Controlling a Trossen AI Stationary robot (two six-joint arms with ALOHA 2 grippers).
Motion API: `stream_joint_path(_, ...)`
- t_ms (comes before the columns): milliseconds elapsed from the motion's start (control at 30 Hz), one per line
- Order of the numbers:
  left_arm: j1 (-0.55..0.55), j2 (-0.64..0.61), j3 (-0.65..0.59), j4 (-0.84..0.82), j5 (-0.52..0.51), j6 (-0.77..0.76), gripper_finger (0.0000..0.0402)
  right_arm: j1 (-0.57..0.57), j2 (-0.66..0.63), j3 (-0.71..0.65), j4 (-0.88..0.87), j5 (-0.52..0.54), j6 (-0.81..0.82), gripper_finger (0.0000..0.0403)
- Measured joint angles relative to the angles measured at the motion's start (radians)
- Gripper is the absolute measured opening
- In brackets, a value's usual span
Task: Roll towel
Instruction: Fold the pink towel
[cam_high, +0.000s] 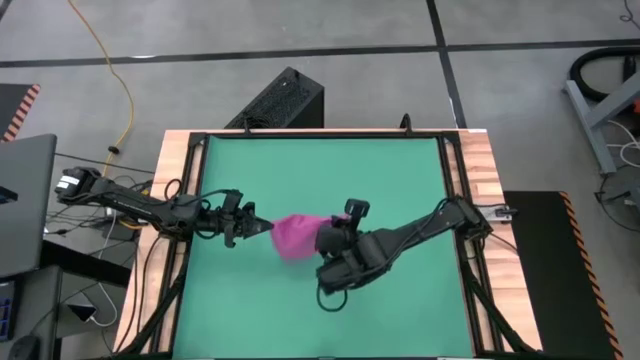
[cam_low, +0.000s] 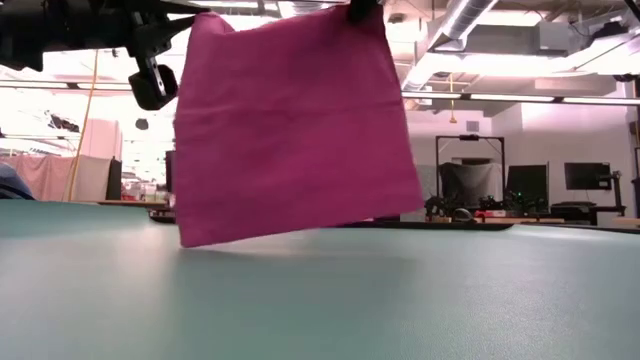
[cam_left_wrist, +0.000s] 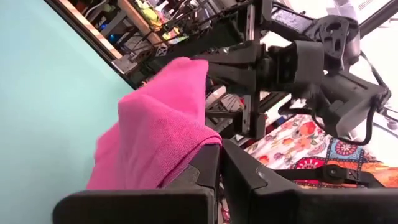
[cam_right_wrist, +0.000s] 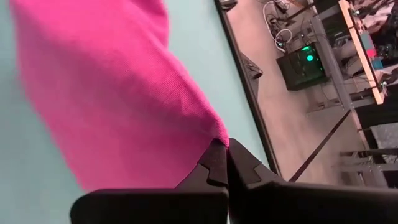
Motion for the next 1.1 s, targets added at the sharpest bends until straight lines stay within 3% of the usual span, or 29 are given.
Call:
stream_joint_path(200,0.0,-0.022,0.0,0.01,-0.031,0.014,0.0,-0.025,0.007,-0.019,0.0,-0.006,-0.086,0.0003)
stream_joint_path(433,0.006,-0.143,0.0,0.004,-0.035,-0.01,0.0,-0.067,-0.043,-0.069,0.0,0.027,-0.116,0.0003)
stream_joint_path(667,0.051,-0.238,0.001,-0.131,-0.052,-0.048,0.0,-0.094,-0.091,-0.082,0.003,0.044,-0.139,0.0003)
stream_joint_path(1100,0.095,-0.218,0.001,-0.221,-0.11,-0.031,0.0,-0.112,-0.092,-0.082,0.007,0.014,-0.144,0.0003)
